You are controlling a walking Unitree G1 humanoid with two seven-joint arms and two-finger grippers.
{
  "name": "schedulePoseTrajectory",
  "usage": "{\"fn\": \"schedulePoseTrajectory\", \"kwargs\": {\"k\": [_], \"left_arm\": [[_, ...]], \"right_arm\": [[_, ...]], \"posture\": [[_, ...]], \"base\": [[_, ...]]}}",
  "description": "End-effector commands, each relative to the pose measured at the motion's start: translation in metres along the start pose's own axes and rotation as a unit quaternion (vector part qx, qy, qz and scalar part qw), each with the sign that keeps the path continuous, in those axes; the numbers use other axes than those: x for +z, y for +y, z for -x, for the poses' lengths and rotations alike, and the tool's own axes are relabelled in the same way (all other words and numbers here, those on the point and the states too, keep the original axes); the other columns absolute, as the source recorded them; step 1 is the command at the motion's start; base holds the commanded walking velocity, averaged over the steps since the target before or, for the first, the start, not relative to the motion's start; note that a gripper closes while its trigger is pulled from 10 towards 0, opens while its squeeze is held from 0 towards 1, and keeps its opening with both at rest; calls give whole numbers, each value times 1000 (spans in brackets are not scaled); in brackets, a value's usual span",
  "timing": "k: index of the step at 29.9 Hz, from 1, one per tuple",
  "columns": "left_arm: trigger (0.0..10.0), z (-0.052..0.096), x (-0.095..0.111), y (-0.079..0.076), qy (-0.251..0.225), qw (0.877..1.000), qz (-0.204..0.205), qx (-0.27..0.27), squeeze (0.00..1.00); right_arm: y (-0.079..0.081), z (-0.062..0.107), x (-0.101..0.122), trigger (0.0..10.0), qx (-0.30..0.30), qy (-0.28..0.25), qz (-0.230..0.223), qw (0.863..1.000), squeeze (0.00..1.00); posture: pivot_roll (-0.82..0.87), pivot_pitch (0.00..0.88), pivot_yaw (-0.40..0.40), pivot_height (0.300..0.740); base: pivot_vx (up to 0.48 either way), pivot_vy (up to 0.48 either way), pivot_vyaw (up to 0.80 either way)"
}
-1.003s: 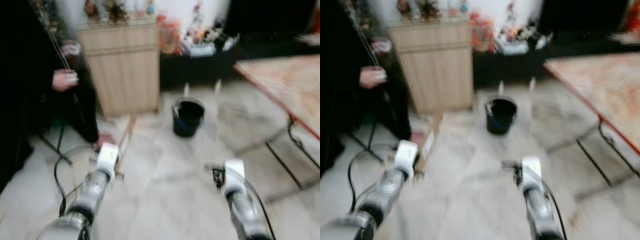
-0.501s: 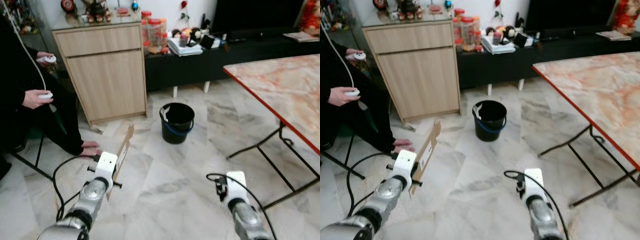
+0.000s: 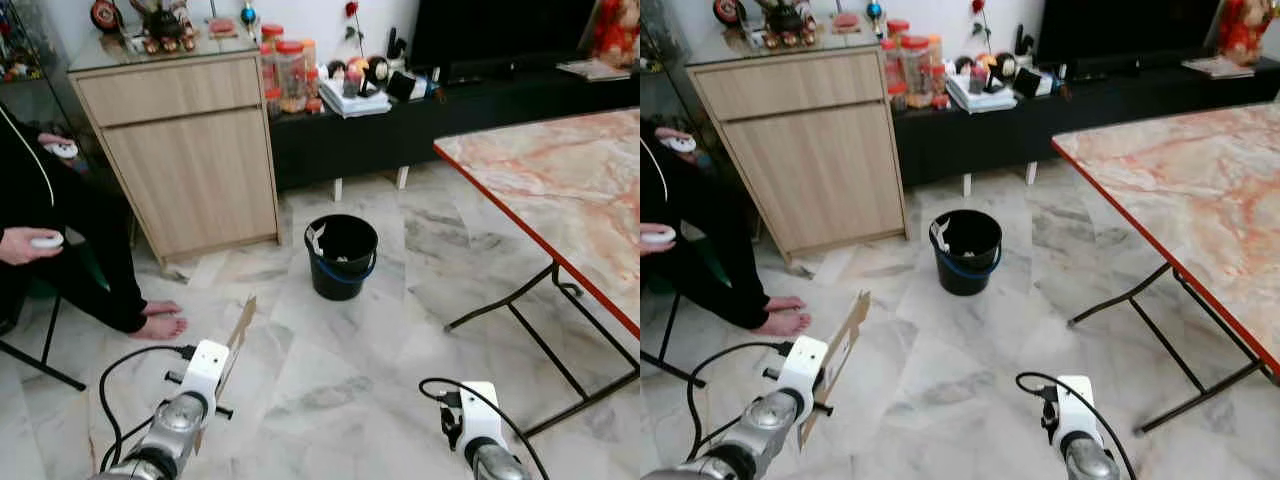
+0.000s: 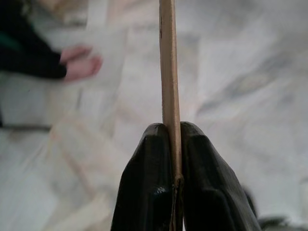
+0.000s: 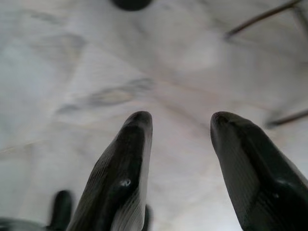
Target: Picking trash to rubbish bin
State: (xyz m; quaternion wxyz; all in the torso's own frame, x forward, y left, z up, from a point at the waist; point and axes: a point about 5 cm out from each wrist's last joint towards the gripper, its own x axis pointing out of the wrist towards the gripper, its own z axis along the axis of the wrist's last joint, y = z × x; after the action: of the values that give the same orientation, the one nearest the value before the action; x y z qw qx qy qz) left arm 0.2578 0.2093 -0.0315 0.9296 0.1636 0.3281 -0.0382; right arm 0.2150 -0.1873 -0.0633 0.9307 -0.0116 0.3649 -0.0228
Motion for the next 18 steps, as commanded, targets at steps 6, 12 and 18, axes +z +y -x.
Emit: {"fn": "schedulePoseTrajectory", "kwargs": {"k": [6, 12, 18], "left_arm": [[10000, 4, -16, 6, 33, 999, 12, 23, 0], [10000, 6, -21, 10, 41, 999, 11, 31, 0], [10000, 7, -25, 10, 50, 998, 5, 31, 0]], "right_arm": [[8, 3, -13, 10000, 1, 24, -7, 1000, 0], [11, 3, -15, 10000, 6, 27, -3, 1000, 0], [12, 3, -15, 10000, 4, 27, -3, 1000, 0]], "posture": [[177, 10, 30, 740], [180, 0, 36, 740], [177, 0, 42, 740]], "base": [[319, 0, 0], [316, 0, 0], [319, 0, 0]]}}
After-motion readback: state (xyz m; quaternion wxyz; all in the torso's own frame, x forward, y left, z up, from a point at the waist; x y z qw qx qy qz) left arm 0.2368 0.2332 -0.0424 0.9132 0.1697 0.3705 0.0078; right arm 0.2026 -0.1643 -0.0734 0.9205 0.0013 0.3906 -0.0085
